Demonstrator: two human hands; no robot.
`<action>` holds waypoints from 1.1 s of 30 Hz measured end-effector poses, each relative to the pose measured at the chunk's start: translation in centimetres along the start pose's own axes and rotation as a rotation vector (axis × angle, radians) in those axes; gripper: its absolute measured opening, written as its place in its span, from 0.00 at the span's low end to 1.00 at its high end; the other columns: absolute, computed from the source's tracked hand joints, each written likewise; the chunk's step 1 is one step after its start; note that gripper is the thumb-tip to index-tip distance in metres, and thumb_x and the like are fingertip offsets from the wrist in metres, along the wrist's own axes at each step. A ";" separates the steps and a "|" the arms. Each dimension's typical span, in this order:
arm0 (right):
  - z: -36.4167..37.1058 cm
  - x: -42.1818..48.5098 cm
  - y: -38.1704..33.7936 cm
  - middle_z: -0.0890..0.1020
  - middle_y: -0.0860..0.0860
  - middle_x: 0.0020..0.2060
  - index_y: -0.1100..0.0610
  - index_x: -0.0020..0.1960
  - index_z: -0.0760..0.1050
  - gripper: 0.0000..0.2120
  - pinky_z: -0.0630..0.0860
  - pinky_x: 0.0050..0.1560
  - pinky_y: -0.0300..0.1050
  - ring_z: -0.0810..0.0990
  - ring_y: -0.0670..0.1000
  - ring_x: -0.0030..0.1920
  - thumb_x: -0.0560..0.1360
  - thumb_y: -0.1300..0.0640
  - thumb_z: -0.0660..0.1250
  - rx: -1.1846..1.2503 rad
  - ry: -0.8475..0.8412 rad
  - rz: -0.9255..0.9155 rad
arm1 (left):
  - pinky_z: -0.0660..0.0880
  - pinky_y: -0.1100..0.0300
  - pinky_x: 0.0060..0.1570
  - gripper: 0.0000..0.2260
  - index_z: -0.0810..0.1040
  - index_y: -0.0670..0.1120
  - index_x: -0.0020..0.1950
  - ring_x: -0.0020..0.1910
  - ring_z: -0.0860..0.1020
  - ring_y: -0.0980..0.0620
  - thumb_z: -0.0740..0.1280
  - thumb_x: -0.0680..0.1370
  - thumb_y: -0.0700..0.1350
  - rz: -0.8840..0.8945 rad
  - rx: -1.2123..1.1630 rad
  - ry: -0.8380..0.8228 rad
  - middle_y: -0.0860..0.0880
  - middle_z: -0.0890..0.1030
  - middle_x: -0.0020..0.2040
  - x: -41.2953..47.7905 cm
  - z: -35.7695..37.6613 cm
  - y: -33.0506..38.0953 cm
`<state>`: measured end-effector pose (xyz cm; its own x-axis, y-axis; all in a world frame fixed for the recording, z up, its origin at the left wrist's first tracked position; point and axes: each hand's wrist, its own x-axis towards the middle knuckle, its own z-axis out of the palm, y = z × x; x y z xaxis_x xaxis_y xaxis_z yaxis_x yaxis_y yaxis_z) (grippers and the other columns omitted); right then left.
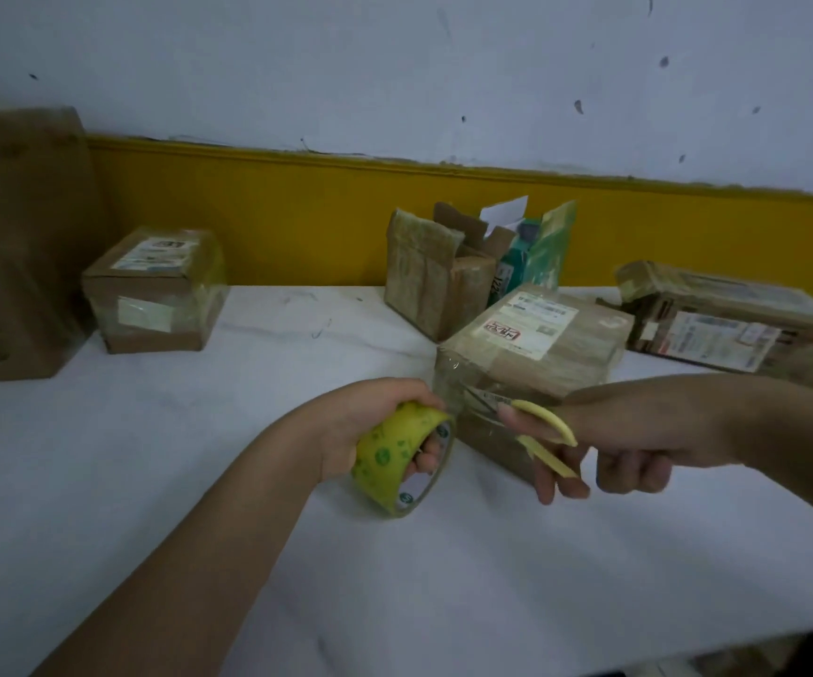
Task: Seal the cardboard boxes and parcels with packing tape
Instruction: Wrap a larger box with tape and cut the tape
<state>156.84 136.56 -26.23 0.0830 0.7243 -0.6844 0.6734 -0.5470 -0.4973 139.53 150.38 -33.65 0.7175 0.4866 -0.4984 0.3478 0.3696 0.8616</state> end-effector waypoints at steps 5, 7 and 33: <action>0.5 2.4 -1.5 0.73 0.50 0.35 0.62 0.52 0.80 0.43 0.53 0.23 0.35 0.58 0.45 0.26 0.67 0.23 0.55 -0.033 0.006 0.090 | 0.75 0.64 0.28 0.15 0.80 0.39 0.38 0.24 0.76 0.51 0.63 0.79 0.47 -0.007 0.008 0.006 0.43 0.78 0.30 0.2 -0.1 0.0; 0.8 3.1 -1.8 0.72 0.49 0.33 0.62 0.51 0.80 0.42 0.53 0.22 0.35 0.58 0.44 0.25 0.67 0.23 0.55 -0.012 0.017 0.094 | 0.74 0.63 0.30 0.16 0.81 0.40 0.39 0.25 0.76 0.51 0.61 0.80 0.47 0.002 0.016 0.002 0.43 0.78 0.30 0.2 -0.1 -0.1; 3.5 4.9 0.4 0.82 0.46 0.35 0.56 0.46 0.79 0.17 0.75 0.31 0.36 0.80 0.50 0.34 0.82 0.48 0.57 -0.322 0.316 -0.130 | 0.74 0.64 0.26 0.16 0.78 0.38 0.34 0.23 0.75 0.49 0.64 0.79 0.45 0.024 0.045 0.217 0.42 0.78 0.29 -3.2 -3.9 0.1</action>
<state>154.97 138.39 -31.62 0.1687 0.8978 -0.4068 0.8824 -0.3215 -0.3436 134.94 151.91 -32.33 0.5810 0.6553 -0.4828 0.3627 0.3226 0.8743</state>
